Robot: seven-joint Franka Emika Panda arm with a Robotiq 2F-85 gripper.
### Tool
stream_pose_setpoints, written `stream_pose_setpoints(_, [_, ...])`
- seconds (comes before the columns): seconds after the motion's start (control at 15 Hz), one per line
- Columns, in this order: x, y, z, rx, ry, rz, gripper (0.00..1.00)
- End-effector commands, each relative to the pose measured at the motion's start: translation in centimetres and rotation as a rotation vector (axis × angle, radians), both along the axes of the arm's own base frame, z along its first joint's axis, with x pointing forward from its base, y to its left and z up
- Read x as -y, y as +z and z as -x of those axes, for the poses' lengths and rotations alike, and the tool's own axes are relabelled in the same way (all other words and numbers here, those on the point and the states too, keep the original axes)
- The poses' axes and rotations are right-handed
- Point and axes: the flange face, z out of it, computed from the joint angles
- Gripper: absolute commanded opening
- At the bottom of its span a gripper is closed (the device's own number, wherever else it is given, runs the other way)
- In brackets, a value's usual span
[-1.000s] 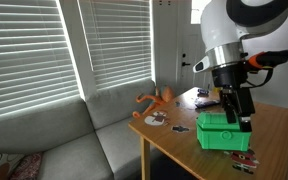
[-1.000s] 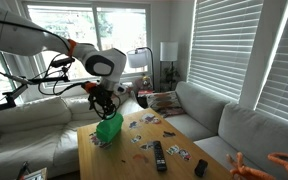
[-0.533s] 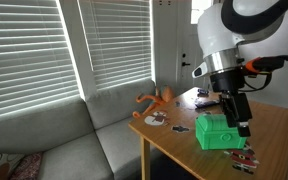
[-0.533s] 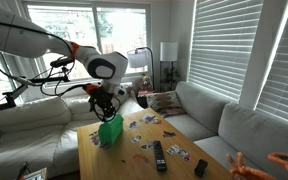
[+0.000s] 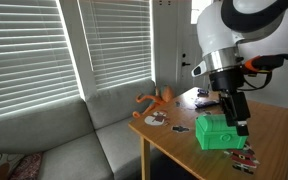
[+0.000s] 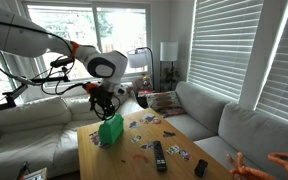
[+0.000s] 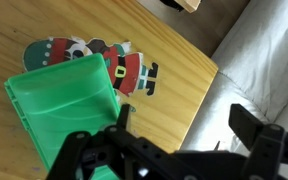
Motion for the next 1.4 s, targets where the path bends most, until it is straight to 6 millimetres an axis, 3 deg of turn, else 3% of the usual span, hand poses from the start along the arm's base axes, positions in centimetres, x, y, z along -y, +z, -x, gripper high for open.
stream_pose_setpoints(0.0, [0.2,3.0,0.2,0.044,-0.007,0.007,1.00])
stream_pose_setpoints(0.6, [4.0,14.6,-0.1,0.335,0.059,0.075,1.00])
stream_pose_setpoints(0.8, [5.2,17.4,0.0,0.410,0.062,0.093,1.00])
stream_pose_setpoints(0.87, [5.6,18.0,0.0,0.426,0.061,0.096,1.00])
stream_pose_setpoints(0.93, [4.8,16.7,-0.1,0.389,0.042,0.079,1.00])
stream_pose_setpoints(1.07, [5.3,17.6,0.0,0.410,0.042,0.081,1.00])
stream_pose_setpoints(1.33, [5.4,17.7,0.0,0.412,0.043,0.084,1.00])
